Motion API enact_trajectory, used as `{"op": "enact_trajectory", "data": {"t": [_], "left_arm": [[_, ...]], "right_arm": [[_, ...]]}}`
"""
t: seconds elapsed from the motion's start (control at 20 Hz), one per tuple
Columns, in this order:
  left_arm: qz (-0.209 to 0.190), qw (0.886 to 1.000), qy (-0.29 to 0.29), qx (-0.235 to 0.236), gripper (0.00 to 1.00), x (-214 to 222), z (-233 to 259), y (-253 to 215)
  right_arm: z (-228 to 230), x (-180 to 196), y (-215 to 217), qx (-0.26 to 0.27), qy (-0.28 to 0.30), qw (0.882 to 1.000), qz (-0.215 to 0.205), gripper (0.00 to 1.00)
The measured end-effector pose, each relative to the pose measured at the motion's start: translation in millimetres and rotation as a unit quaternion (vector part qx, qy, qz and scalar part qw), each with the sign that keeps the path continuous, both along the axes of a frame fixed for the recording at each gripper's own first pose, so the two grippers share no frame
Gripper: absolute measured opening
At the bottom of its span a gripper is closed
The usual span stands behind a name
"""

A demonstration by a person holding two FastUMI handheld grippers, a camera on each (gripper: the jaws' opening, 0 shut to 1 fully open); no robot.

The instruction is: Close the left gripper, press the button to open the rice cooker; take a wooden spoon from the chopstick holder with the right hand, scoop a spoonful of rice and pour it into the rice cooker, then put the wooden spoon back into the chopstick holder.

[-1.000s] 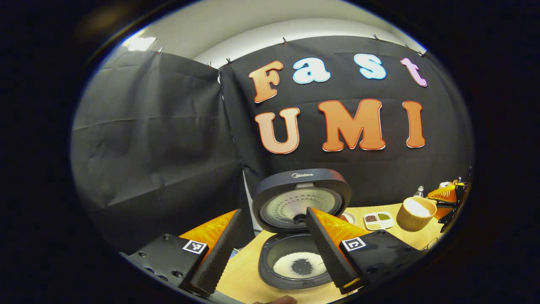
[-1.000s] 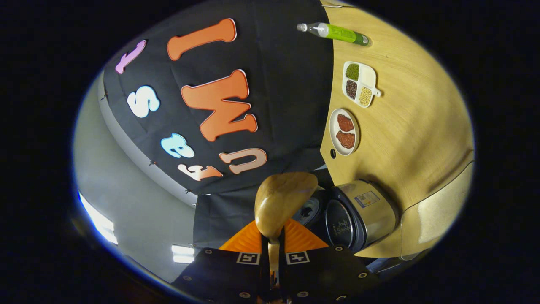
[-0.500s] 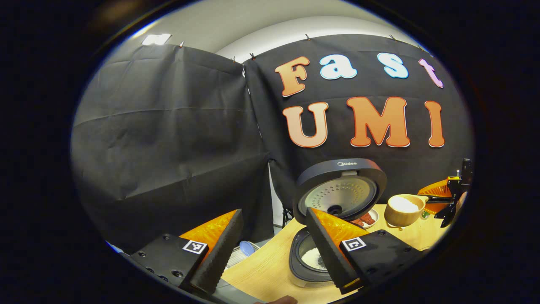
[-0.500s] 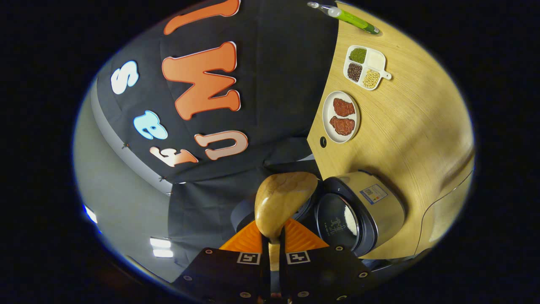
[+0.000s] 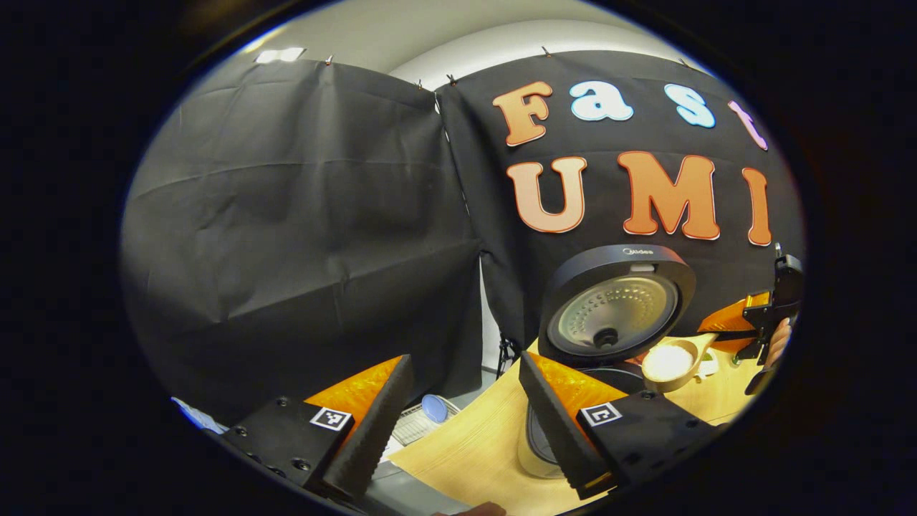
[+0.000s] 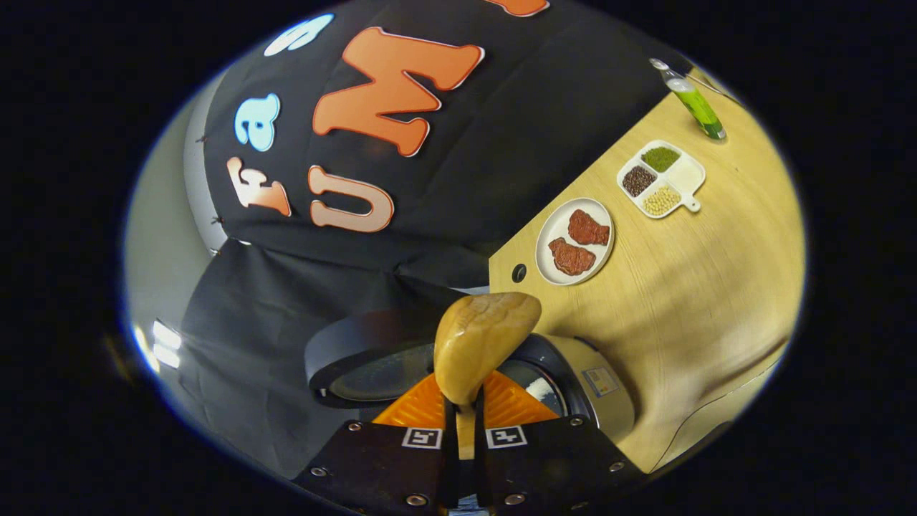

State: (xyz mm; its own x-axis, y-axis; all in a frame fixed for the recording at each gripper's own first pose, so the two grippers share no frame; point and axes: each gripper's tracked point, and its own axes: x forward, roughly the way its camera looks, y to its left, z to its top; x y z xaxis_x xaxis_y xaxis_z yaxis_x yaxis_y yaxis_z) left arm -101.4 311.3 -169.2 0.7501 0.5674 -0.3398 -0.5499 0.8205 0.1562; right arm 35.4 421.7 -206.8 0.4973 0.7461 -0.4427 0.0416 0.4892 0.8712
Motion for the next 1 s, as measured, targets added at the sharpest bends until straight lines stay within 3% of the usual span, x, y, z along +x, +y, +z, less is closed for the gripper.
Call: {"op": "enact_trajectory", "data": {"t": [0.1, 0.15, 0.2, 0.25, 0.3, 0.4, 0.45, 0.5, 0.6, 0.65, 0.7, 1.0], "left_arm": [[0.001, 1.0, 0.002, 0.004, 1.0, -2, -1, 3], [0.001, 1.0, 0.002, 0.004, 0.93, -2, 1, 3], [0.0, 1.0, 0.0, 0.005, 1.0, -1, 1, 3], [-0.001, 1.0, 0.0, 0.005, 1.0, -1, 1, 2], [-0.003, 1.0, -0.002, 0.006, 0.93, 0, 3, 2], [-0.007, 1.0, -0.003, 0.009, 0.93, 0, 4, 1], [-0.009, 1.0, -0.003, 0.01, 1.0, 0, 4, 1], [-0.011, 1.0, -0.003, 0.01, 1.0, 0, 4, 0], [-0.014, 1.0, -0.002, 0.009, 1.0, -1, 2, 0], [-0.013, 1.0, -0.002, 0.011, 0.93, -1, 3, 0], [-0.013, 1.0, -0.002, 0.01, 1.0, 0, 3, 0], [0.0, 1.0, 0.0, 0.011, 1.0, -1, 3, 3]], "right_arm": [[-4, 1, 2, -0.037, -0.029, 0.999, 0.005, 0.08], [-4, 2, 2, -0.051, -0.043, 0.998, 0.006, 0.08], [-4, 1, 3, -0.062, -0.054, 0.997, 0.009, 0.08], [-3, 1, 4, -0.071, -0.066, 0.995, 0.011, 0.08], [-1, 0, 5, -0.081, -0.079, 0.993, 0.014, 0.08], [1, 0, 6, -0.103, -0.104, 0.989, 0.019, 0.08], [2, 1, 6, -0.114, -0.117, 0.986, 0.018, 0.08], [3, 1, 7, -0.123, -0.128, 0.984, 0.022, 0.08], [7, 1, 11, -0.131, -0.143, 0.981, 0.028, 0.08], [8, 1, 14, -0.131, -0.146, 0.98, 0.03, 0.08], [9, 1, 16, -0.133, -0.149, 0.979, 0.031, 0.08], [13, 3, 22, -0.16, -0.182, 0.969, 0.039, 0.08]]}}
